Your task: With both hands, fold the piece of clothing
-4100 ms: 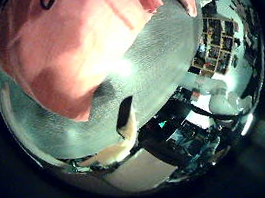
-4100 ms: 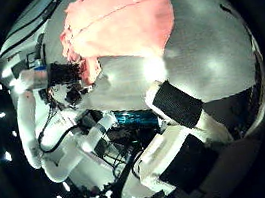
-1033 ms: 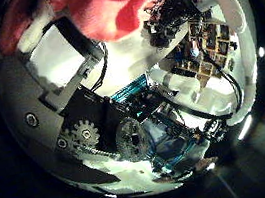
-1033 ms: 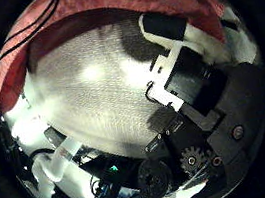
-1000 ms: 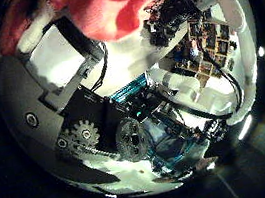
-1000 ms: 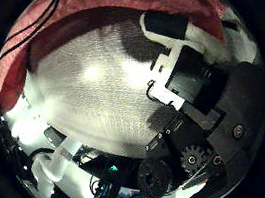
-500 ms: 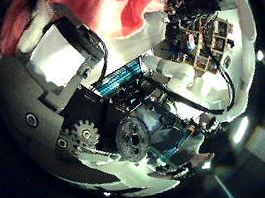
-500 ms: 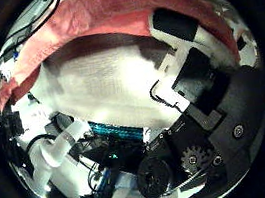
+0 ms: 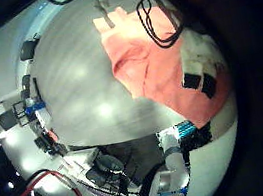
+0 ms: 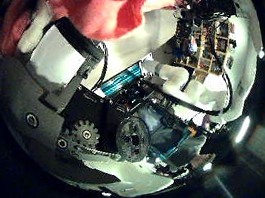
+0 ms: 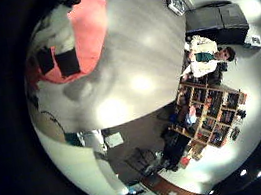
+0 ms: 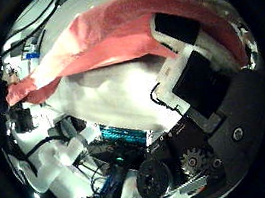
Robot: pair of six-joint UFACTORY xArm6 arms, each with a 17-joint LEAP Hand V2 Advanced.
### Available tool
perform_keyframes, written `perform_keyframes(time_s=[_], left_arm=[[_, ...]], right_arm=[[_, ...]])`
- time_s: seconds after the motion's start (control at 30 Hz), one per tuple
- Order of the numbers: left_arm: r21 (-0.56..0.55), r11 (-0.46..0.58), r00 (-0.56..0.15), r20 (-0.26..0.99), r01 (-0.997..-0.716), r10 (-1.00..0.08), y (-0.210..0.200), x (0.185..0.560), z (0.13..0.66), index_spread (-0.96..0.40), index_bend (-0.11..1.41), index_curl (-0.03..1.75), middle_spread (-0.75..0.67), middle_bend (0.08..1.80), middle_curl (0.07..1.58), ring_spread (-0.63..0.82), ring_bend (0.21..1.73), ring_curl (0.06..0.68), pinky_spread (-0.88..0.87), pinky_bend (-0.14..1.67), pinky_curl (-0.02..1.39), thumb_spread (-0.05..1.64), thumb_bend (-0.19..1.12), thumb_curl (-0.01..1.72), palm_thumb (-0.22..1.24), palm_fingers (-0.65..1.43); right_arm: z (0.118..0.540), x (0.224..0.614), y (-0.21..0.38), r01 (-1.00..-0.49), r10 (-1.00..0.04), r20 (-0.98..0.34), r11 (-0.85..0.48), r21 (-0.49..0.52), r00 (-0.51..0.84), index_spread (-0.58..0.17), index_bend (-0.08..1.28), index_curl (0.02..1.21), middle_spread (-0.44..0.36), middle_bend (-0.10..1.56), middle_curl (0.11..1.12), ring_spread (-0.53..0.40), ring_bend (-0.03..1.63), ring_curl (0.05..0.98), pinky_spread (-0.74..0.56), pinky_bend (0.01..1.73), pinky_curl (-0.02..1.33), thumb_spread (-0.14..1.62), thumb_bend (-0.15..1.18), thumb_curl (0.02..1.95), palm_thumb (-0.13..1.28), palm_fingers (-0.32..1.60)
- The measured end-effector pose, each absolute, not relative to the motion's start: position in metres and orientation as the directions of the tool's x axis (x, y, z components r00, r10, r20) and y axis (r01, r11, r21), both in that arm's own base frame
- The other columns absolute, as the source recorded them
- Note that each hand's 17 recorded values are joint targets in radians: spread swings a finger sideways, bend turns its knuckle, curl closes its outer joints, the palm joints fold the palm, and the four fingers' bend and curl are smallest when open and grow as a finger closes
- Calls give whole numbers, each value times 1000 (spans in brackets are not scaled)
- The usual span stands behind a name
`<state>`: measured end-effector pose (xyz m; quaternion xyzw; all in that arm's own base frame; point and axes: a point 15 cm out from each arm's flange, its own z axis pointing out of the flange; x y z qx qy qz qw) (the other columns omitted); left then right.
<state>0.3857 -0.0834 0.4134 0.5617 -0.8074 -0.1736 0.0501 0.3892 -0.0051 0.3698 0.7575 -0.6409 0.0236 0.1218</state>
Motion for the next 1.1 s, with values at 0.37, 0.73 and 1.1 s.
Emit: perform_keyframes(time_s=[0.37, 0.73, 1.1], left_arm=[[192, 267, -304, -203, -944, -931, -82, 480, 357, -606, 191, 1604, -685, 832, 1198, -421, 1450, 522, -541, 1348, 574, 1058, -11, 703, 936, 1104], [91, 279, -292, -224, -956, -930, -94, 542, 306, -575, 195, 1608, -698, 815, 1209, -417, 1445, 526, -530, 1354, 588, 1053, -12, 703, 938, 1094], [-17, 254, -240, -268, -967, -933, -89, 592, 271, -542, 175, 1563, -697, 771, 1189, -449, 1330, 496, -555, 1263, 568, 1007, -38, 623, 818, 961]], right_arm=[[324, 484, -2, -967, -963, 208, -122, 222, 169, -346, 1063, 1017, -178, 1307, 924, -225, 1455, 755, -169, 1392, 808, 1200, -12, 628, 995, 886], [249, 547, -14, -977, -945, 291, -92, 193, 146, -345, 1035, 1023, -175, 1299, 913, -229, 1455, 756, -192, 1331, 887, 1205, -18, 559, 918, 868], [216, 607, -23, -997, -958, 275, -82, 13, 82, -369, 594, 922, -212, 1230, 856, -242, 1519, 753, -238, 1349, 937, 1280, -16, 473, 830, 652]])
